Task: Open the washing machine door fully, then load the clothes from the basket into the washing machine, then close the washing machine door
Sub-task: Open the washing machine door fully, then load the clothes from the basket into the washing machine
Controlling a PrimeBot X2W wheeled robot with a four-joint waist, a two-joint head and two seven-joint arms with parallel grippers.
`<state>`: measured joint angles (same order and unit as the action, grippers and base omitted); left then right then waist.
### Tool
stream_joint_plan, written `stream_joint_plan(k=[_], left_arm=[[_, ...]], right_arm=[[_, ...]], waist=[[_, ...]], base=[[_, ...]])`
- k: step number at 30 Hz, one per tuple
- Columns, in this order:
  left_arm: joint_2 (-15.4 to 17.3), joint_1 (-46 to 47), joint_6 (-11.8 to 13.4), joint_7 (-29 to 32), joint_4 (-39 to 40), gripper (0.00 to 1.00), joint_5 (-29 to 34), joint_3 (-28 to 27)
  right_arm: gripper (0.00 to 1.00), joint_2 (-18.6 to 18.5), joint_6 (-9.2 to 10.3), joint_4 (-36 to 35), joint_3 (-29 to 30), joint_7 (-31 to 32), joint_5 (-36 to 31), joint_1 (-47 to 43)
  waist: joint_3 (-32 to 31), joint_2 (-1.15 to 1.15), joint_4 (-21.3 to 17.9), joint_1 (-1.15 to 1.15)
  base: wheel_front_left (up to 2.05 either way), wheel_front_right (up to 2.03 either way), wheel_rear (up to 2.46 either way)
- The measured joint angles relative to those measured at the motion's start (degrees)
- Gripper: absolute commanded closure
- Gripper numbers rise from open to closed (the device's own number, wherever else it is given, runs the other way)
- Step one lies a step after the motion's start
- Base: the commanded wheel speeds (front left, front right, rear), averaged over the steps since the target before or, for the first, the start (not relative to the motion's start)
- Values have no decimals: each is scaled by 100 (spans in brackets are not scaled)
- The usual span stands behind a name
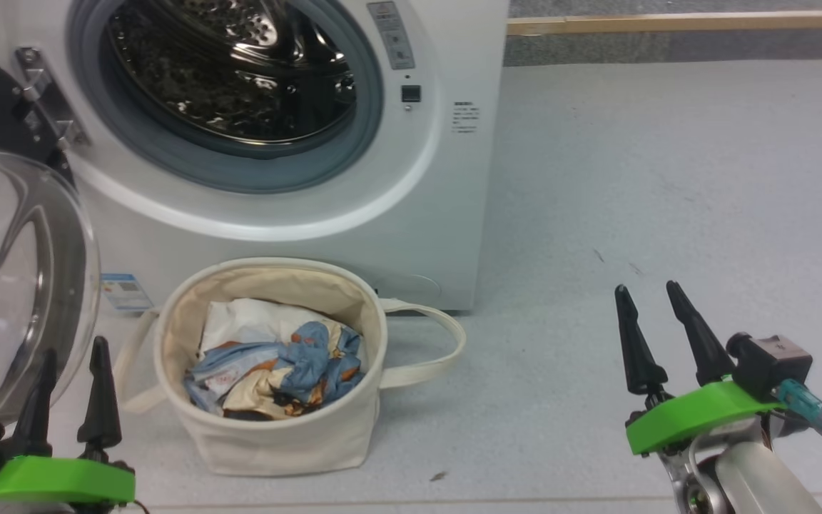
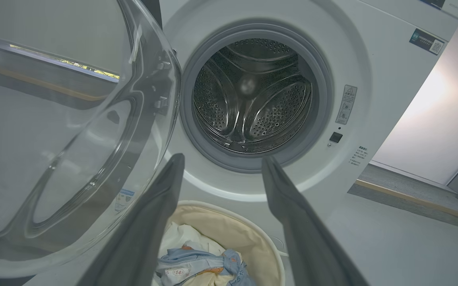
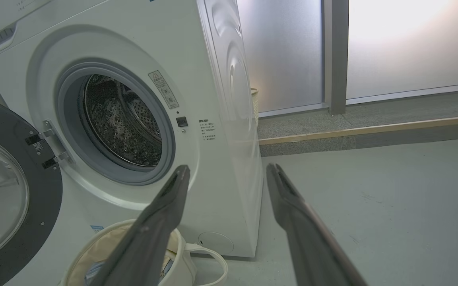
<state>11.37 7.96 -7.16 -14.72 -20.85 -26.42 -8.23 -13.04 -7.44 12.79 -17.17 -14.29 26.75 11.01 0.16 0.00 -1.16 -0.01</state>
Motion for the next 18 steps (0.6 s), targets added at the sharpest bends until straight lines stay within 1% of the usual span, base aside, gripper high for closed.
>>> stream_joint_plan(k=[7,11,15,18], left_arm=[[2,-5,1,0,-10,0,3,-14],[4,-1,1,0,-9,0,12,52],[4,-1,1,0,-9,0,10,127],[7,2,1,0,-3,0,9,191]], right_arm=[[0,2,0,-2,-4,0,0,-83],[0,4,0,-3,-4,0,0,-78],[0,7,0,-2,-3,0,0,-78],[0,7,0,-2,-2,0,0,-75]], waist=[[-4,0,47,0],[4,0,67,1],[10,0,70,2],[17,0,64,2]], base=[[141,-207,65],[144,-164,20],[143,-123,-19],[87,-87,0]])
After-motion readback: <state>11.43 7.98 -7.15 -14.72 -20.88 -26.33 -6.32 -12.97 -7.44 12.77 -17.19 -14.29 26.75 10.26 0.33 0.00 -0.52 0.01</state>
